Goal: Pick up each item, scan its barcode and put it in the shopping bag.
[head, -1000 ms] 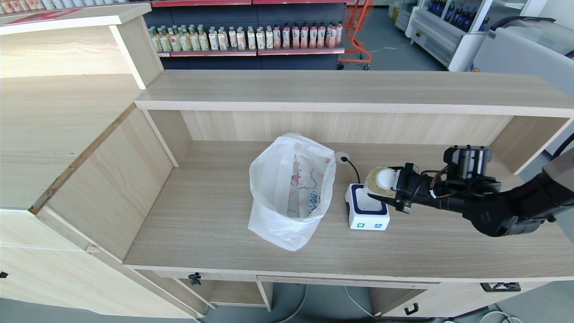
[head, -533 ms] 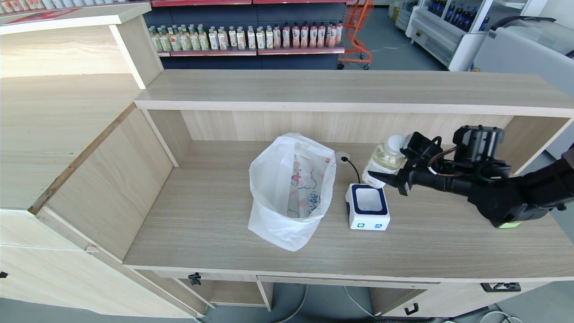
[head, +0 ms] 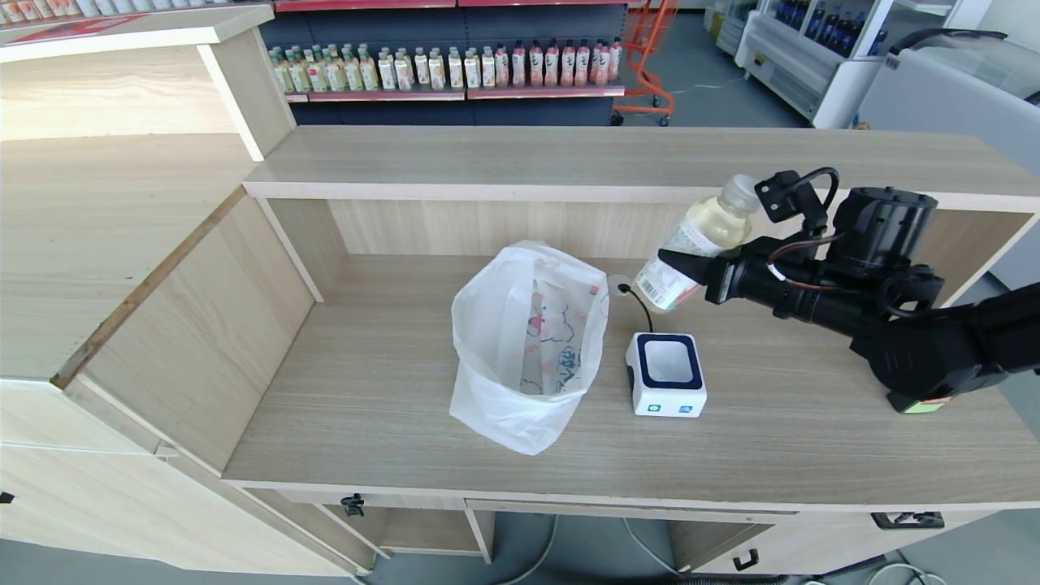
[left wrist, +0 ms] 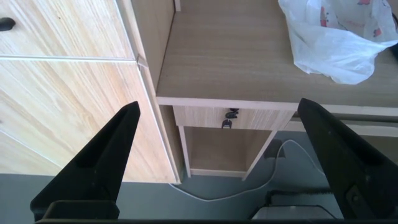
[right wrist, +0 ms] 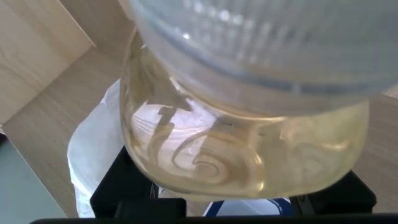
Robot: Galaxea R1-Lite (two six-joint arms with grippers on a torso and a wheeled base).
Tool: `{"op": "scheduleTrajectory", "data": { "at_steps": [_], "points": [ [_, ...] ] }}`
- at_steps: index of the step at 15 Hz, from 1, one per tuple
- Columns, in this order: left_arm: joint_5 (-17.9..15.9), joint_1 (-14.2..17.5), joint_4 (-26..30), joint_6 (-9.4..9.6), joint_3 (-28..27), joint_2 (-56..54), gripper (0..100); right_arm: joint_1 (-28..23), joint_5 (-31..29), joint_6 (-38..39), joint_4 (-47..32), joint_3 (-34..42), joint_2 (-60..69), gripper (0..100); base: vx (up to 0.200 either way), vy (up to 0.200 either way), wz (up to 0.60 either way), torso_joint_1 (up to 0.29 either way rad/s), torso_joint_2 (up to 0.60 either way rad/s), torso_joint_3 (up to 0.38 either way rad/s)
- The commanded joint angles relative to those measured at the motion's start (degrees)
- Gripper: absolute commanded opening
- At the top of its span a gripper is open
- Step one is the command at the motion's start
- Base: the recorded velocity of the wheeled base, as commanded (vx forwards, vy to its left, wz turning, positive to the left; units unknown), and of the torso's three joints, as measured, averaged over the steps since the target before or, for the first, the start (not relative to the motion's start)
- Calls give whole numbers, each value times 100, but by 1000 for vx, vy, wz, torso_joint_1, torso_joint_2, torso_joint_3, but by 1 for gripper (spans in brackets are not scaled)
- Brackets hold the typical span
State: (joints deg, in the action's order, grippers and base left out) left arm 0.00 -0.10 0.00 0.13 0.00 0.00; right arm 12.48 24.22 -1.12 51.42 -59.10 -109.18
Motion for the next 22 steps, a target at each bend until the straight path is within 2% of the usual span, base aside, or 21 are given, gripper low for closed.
{"op": "scheduleTrajectory", "data": {
  "at_steps": [1, 8, 11, 14, 19, 22],
  "points": [
    [0, 1, 0, -5, 0, 9, 100, 26, -5, 86, 79, 232, 90, 0, 0, 0, 0, 0, 0, 0],
    [0, 1, 0, 13, 0, 9, 100, 35, 4, 209, 228, 830, 397, 0, 0, 0, 0, 0, 0, 0],
    [0, 1, 0, 22, 0, 0, 100, 149, -5, 631, 228, 1050, 556, 0, 0, 200, 0, 2, 2, 4],
    [0, 1, 0, 39, 0, 0, 100, 211, -14, 798, 219, 1032, 520, 0, 0, 200, 0, -6, 1, 5],
    [9, 1, 0, 4, 0, 0, 100, 272, -49, 1167, 184, 979, 125, 0, 0, 0, 0, 0, 0, 0],
    [0, 1, 0, 4, 0, 9, 100, 395, -146, 1140, 219, 786, -350, 0, 0, 0, 0, 0, 0, 0]
  ]
}}
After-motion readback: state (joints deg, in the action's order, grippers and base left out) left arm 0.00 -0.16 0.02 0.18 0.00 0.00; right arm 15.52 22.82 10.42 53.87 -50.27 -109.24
